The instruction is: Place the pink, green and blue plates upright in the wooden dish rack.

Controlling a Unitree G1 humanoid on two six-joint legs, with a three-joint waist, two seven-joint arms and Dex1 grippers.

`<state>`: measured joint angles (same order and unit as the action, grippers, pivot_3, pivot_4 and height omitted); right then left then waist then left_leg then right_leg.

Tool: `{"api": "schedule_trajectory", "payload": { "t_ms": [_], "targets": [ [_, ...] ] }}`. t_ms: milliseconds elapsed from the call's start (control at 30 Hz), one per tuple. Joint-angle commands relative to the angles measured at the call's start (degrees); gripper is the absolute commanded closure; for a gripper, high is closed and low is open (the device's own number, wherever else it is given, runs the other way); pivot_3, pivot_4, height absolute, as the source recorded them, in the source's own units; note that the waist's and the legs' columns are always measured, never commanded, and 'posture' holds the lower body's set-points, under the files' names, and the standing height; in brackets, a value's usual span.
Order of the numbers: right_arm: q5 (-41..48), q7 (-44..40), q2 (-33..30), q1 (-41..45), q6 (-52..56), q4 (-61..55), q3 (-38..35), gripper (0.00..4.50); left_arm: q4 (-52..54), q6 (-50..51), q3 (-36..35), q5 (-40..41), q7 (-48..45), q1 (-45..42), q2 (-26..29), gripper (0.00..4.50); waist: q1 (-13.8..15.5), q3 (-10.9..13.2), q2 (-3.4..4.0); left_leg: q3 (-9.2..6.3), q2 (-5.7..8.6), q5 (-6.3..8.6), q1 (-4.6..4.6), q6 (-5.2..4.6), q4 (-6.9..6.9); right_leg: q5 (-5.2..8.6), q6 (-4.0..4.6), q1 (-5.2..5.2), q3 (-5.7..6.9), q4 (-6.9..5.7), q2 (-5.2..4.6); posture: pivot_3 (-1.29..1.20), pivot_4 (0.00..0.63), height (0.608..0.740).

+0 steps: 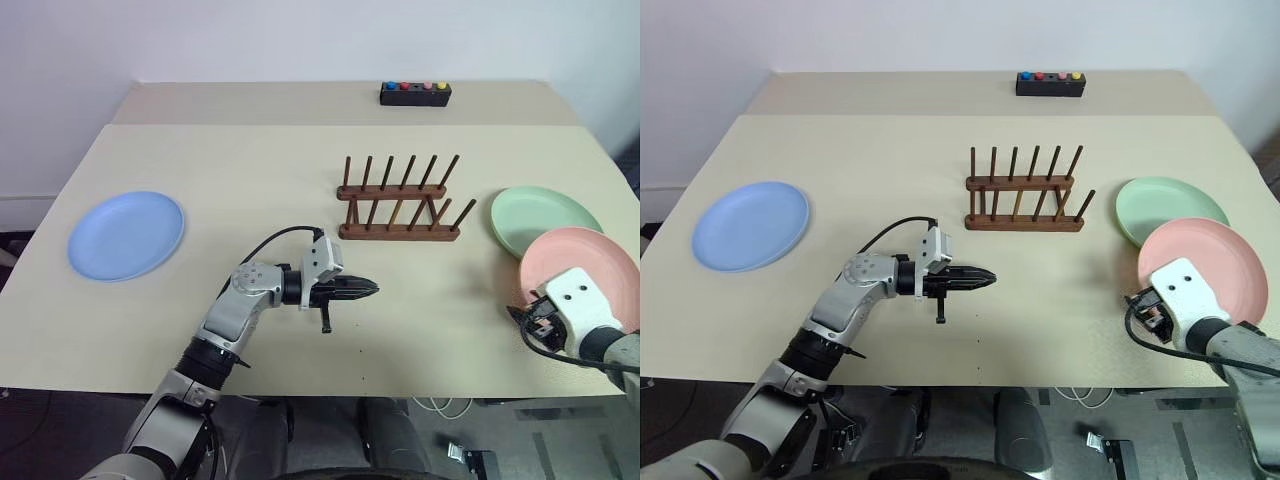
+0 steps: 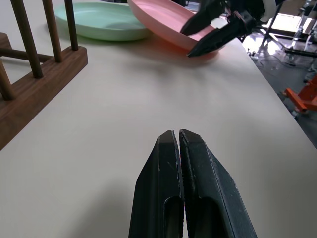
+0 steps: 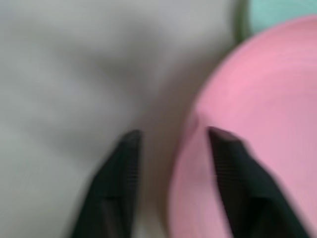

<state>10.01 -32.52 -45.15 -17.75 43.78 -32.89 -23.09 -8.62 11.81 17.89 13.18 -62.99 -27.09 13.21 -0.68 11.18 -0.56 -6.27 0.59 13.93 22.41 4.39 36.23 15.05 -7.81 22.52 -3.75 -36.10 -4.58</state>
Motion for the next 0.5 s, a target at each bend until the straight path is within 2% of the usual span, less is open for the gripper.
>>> {"api": "schedule_trajectory", "payload": {
  "t_ms": [33, 300, 500],
  "targets": [
    [-1.19, 1.3, -0.53, 0.43, 1.99, -2.54, -0.14, 4.49, 0.78, -1.36, 0.14, 0.37, -0.2, -0.3, -0.28, 4.4, 0.01, 0.0, -0.01, 0.0, 0.0, 0.0, 0.01, 0.0, 0.0, 0.0, 0.0, 0.0, 0.0, 0.0, 0.0, 0.0, 0.15, 0.734],
    [-3.17, 2.29, -2.05, -0.47, 7.16, -7.58, 1.03, 4.49, 1.16, -1.25, 0.24, 0.47, -0.25, 0.44, -0.37, 4.4, 0.03, 0.0, -0.02, -0.01, 0.0, 0.0, 0.0, 0.0, 0.0, -0.02, -0.03, 0.0, 0.0, 0.0, 0.0, 0.0, 0.15, 0.734],
    [-4.27, 0.52, -4.76, -0.47, 6.24, -9.44, -3.69, 4.49, 0.82, -1.24, 0.27, 0.48, -0.46, 0.28, -0.54, 4.4, 0.04, 0.0, -0.02, -0.01, 0.0, 0.0, 0.01, 0.0, 0.01, -0.01, -0.02, 0.0, 0.0, 0.0, 0.0, 0.0, 0.15, 0.734]
  ]
}}
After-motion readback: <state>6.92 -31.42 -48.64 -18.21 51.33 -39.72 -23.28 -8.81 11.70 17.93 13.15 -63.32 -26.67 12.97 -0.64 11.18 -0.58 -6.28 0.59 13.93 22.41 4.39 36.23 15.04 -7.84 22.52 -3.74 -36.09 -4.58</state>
